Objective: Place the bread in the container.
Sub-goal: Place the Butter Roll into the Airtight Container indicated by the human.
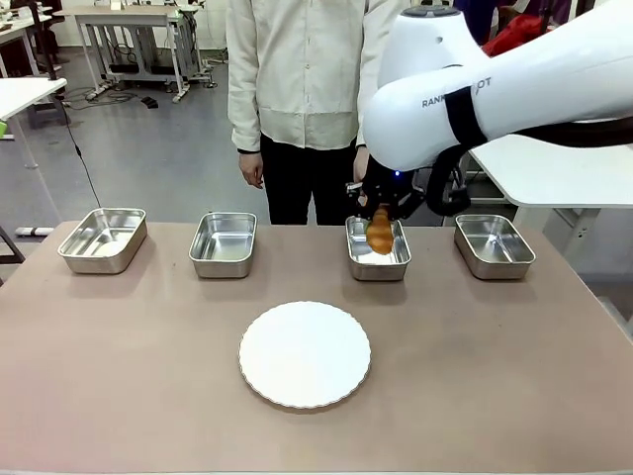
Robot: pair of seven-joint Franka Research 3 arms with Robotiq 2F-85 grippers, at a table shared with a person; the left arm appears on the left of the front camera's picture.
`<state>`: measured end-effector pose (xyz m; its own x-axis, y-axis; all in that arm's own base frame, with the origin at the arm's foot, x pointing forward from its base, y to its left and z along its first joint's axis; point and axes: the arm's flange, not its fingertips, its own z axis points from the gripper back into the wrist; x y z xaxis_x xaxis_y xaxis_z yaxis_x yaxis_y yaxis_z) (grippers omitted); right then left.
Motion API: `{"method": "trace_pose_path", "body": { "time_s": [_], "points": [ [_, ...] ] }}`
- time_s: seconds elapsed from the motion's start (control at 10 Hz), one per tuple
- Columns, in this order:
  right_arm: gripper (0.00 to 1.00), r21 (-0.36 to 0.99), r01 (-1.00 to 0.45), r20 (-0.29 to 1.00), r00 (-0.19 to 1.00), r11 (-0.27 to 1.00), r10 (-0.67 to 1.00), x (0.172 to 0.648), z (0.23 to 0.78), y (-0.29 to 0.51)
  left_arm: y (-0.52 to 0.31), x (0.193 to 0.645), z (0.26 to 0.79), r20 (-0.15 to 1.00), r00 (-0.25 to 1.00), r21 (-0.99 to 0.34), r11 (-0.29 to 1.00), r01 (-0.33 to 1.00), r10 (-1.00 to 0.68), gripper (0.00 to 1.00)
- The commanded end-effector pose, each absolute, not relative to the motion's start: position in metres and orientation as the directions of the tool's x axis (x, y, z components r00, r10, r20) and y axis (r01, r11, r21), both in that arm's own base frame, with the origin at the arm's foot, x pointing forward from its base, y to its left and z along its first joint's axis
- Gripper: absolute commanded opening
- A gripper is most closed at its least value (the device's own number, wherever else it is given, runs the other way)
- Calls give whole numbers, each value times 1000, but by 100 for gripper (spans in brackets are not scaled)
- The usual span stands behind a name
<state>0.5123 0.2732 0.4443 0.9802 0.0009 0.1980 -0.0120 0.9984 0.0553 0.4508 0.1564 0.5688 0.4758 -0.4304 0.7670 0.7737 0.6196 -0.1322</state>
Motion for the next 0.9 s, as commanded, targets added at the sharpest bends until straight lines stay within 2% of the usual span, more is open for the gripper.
{"method": "trace_pose_path", "body": {
  "time_s": [0.0,0.1,0.2,0.3,0.5,0.6,0.8],
  "points": [
    [31,82,-128,195,975,988,110,561,438,276,155,450,571,771,465,-128,610,782,-434,100],
    [31,81,-133,175,978,988,117,577,433,277,155,450,571,771,465,-128,610,782,-434,100],
    [31,159,-118,128,987,980,98,587,427,275,155,450,571,771,465,-128,610,782,-434,100],
    [31,67,-102,202,976,993,86,560,428,272,155,450,571,771,465,-128,610,782,-434,100],
    [31,67,-102,202,976,993,86,560,428,272,155,450,571,771,465,-128,610,782,-434,100],
    [31,96,-117,182,978,988,98,577,419,276,155,450,571,771,465,-128,610,782,-434,100],
    [31,71,-19,109,994,997,11,589,407,263,155,450,571,771,465,-128,610,782,-434,100]
  ]
}}
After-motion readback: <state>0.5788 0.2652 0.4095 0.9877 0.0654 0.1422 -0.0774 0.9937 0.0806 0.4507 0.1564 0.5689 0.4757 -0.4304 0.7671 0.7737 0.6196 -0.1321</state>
